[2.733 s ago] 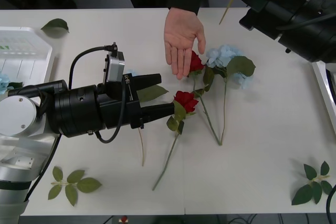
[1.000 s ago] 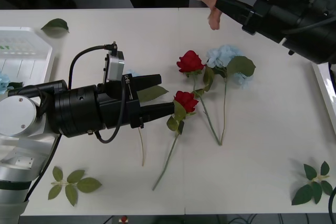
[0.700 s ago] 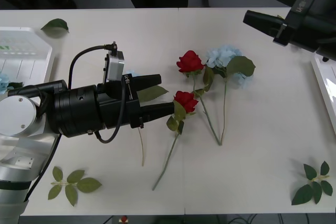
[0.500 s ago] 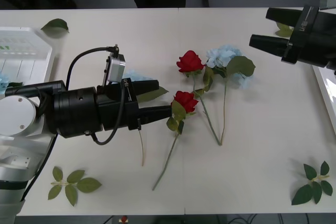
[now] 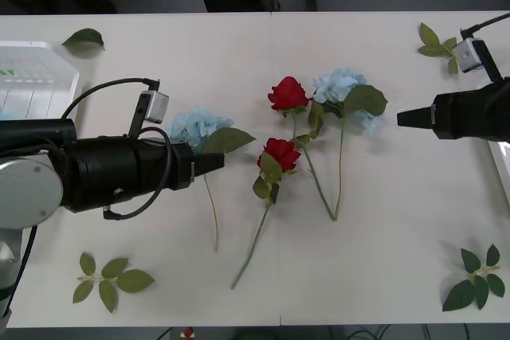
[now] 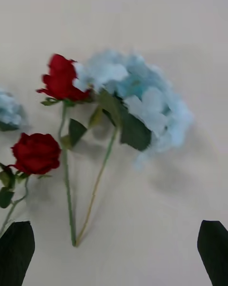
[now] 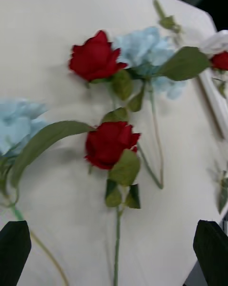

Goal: Place the red flowers into the right box and the blue flowers into the left box. If a person shows an open palm, hand one flower to the person first, then continue sorting.

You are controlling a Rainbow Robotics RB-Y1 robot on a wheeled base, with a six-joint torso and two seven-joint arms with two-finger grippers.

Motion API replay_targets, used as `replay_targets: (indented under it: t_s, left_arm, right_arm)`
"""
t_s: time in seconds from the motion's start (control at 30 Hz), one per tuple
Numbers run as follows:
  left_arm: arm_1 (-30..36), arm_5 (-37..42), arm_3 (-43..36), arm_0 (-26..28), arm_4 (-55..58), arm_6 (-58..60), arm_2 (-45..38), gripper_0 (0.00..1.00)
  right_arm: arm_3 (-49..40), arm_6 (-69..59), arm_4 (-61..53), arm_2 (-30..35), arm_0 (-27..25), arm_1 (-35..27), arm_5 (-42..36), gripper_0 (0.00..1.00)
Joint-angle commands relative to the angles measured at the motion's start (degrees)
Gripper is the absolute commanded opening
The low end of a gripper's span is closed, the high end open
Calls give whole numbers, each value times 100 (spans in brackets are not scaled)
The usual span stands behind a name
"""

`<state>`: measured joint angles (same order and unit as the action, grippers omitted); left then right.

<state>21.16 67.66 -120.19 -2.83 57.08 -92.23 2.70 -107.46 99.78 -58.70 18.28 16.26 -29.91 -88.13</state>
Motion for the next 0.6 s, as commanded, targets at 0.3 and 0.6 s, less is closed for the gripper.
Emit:
replay_targets:
  t_s: [0.3, 0.6]
  left_arm:
    - [-376, 247, 22, -500, -3133, 2359, 961, 100]
    - [-622, 405, 796, -957, -4408, 2895, 1286, 100]
  right_arm:
    - [-91, -2385, 1686, -1371, 184, -244, 6, 100]
    - [-91, -3606, 2697, -2399, 483, -164, 59, 100]
